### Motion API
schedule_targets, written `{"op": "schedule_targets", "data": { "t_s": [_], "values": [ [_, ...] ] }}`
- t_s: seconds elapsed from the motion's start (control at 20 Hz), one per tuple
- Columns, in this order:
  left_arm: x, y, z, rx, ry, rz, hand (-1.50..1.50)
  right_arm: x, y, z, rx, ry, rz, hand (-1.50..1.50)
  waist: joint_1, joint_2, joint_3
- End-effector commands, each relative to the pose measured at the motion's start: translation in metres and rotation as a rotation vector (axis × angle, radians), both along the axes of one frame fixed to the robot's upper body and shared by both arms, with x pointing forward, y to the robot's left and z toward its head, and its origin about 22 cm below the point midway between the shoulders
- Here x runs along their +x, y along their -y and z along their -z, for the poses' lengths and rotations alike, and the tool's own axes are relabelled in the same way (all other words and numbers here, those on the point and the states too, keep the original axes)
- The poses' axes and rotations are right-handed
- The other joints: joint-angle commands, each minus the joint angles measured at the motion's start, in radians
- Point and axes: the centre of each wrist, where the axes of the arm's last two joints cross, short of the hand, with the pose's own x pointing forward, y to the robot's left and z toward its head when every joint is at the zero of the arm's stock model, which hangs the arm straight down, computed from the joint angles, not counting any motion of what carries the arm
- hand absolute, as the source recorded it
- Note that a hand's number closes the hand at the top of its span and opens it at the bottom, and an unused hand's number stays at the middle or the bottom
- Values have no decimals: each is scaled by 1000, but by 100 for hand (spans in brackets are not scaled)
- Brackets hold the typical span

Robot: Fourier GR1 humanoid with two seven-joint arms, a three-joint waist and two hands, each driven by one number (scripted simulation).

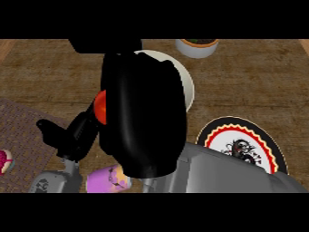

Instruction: Pick the tomato from the plate and place it in the bowl

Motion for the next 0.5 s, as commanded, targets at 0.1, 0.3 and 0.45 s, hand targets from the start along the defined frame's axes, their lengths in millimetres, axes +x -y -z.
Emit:
{"op": "schedule_targets", "data": {
  "t_s": [0.1, 0.3, 0.45],
  "values": [
    [-10, 3, -2, -17, -4, 14, 0, 51, 2, -11, 89, -81, 166, 150, 2, 5, 1],
    [0, -5, -5, -6, 6, -15, 0, 84, 6, 48, 33, -73, 181, 150, 0, 9, 2],
    [-5, -9, 4, 1, 10, -8, 0, 115, 26, 50, -44, -80, 213, 150, -6, 8, 2]
  ]
}}
